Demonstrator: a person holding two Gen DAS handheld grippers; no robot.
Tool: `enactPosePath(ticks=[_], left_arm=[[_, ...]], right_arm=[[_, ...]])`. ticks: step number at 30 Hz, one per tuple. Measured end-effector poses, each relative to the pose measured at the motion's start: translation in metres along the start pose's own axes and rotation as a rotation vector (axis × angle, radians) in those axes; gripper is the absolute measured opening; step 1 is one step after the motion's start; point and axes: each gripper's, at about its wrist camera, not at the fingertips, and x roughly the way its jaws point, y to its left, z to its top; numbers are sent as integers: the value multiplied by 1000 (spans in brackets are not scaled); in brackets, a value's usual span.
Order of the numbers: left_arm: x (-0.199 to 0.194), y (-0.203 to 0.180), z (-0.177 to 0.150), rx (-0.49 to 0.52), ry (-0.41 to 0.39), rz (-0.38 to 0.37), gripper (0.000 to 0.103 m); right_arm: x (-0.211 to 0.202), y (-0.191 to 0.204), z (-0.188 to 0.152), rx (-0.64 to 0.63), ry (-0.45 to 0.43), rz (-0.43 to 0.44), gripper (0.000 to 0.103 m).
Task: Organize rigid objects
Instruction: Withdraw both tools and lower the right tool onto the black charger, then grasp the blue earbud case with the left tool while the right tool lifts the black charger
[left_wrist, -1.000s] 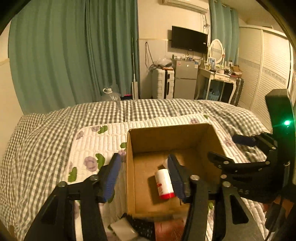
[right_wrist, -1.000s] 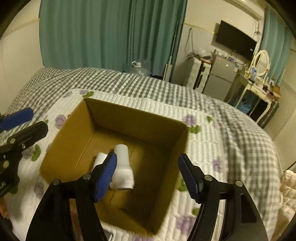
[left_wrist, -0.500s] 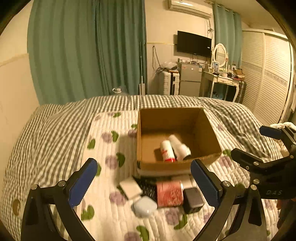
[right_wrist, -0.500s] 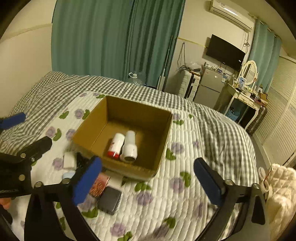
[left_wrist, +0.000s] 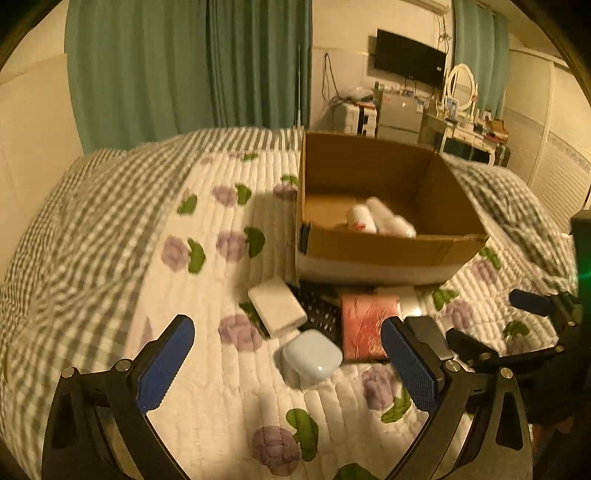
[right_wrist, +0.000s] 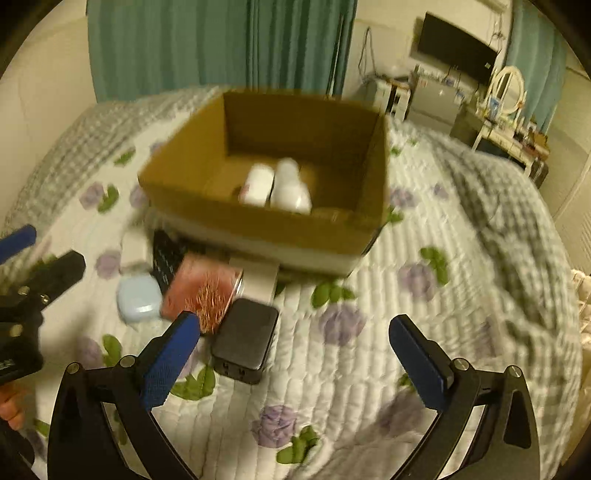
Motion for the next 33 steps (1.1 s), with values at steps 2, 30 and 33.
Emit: enactPosePath(ticks=[2,30,33], left_arm=[[7,-1,-4,-2,16,-9,103],[70,-23,-33,79,203,66,87],[71,-20,-32,71,210,52,84]], right_arm=[[18,6,-5,-10,36,18,102],[25,-18,-10,63,-3,114,45],[21,-17,-8,69,-13,136,45]])
